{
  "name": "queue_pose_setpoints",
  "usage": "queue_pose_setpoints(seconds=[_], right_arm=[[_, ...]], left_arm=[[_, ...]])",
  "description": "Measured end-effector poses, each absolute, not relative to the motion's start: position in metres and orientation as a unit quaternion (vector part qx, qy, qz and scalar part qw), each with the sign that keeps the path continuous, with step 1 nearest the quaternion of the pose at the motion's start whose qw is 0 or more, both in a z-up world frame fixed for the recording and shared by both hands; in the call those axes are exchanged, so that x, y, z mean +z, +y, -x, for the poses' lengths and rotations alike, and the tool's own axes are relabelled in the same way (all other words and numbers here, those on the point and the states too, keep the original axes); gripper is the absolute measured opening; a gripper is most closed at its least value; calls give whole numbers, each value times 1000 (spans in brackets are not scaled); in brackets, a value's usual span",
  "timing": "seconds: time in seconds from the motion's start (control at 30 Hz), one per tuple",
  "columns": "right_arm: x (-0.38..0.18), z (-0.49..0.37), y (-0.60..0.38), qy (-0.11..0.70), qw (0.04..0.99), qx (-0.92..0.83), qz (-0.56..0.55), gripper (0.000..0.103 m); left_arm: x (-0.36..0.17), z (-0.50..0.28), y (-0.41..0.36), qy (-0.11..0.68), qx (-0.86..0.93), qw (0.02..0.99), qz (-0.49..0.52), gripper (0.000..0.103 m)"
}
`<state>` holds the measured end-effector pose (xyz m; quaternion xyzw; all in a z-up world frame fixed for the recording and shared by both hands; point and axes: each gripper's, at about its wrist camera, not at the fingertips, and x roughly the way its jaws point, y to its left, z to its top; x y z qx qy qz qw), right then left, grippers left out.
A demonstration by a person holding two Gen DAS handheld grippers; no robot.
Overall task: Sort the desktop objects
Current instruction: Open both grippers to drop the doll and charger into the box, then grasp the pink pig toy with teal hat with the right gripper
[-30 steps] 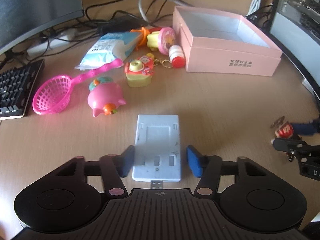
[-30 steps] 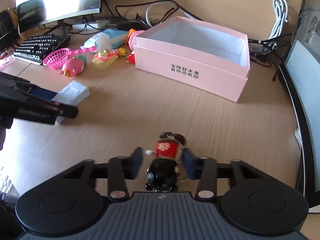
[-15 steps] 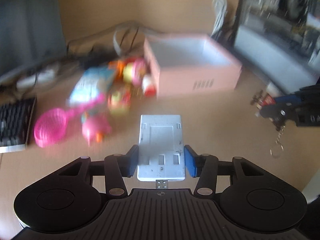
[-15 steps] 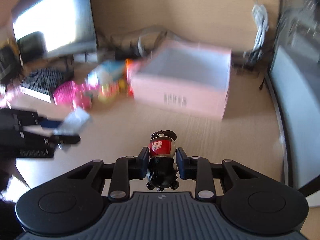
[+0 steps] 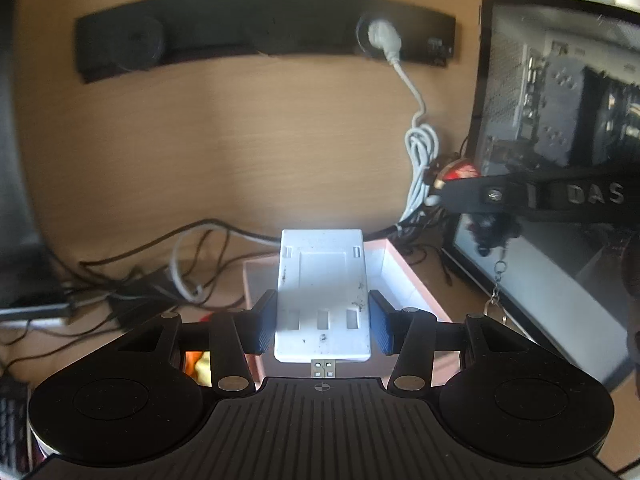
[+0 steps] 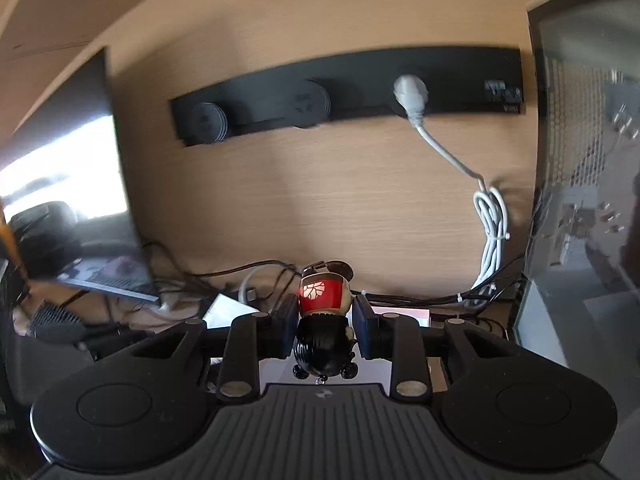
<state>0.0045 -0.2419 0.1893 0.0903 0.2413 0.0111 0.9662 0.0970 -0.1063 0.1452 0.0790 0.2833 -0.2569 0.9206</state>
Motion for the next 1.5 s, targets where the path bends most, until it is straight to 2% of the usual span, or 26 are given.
queue_pose_setpoints(seconds=[0.23,0.37,0.4,0.47,0.73,0.93,1.2,1.5], right_arm=[[145,-76,-268,287,947,-15,-145,29],[113,-102,-269,328,933,-27,-149,33],[107,-104,-267,333,931,-28,-144,38],[96,-107,-262,344,929,-26,-137,41],[89,-72,-235,345,935,-5,-79,46],[93,-14,-207,335,941,23,-36,58],[71,30,-162,367,927,75,-4,59],[57,1,-68,351,915,187,61,59]], left_arm=[[108,-160,-131,329,-245,908,-88,54],[84,-175,-126,361,-233,899,-84,77],[80,-174,-123,363,-232,899,-83,79],[76,-171,-117,366,-231,898,-80,84],[72,-126,-63,376,-203,903,-51,87],[64,-80,-23,398,-167,902,-20,88],[52,-30,14,434,-107,894,-40,94],[64,26,94,436,0,900,1,95]])
